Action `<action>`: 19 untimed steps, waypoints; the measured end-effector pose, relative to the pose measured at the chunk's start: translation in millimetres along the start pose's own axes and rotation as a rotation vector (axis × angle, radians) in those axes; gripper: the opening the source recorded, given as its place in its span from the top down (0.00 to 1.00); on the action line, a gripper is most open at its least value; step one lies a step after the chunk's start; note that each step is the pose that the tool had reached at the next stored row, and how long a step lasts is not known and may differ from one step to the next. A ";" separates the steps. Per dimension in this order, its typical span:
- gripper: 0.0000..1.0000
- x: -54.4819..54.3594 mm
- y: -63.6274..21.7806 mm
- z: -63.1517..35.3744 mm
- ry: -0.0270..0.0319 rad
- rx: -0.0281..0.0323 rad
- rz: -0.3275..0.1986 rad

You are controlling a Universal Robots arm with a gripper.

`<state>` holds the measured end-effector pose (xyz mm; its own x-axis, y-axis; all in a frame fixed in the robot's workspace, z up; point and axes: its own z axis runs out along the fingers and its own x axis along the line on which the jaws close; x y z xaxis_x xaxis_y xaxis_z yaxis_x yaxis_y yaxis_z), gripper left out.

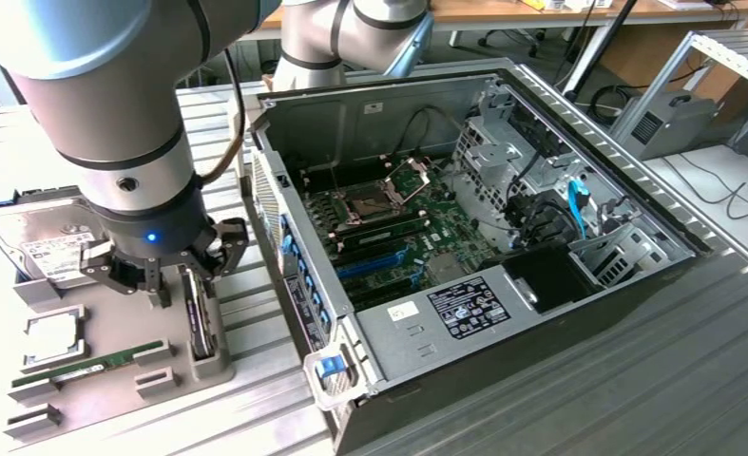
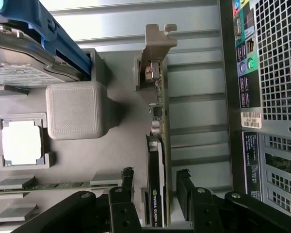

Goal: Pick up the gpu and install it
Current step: 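Pick up the gpu and move the gpu toward the slot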

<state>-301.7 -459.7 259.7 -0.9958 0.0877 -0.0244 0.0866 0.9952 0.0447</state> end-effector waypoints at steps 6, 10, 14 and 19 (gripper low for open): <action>0.52 0.2 -0.2 6.0 0.0000 0.0000 0.001; 0.52 0.3 -0.5 12.1 -0.0001 0.0001 0.003; 0.52 0.4 -0.7 16.5 -0.0002 0.0001 0.005; 0.52 0.5 -0.8 19.2 -0.0001 0.0004 0.007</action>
<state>-301.8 -459.6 240.5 -0.9952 0.0944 -0.0241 0.0933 0.9946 0.0445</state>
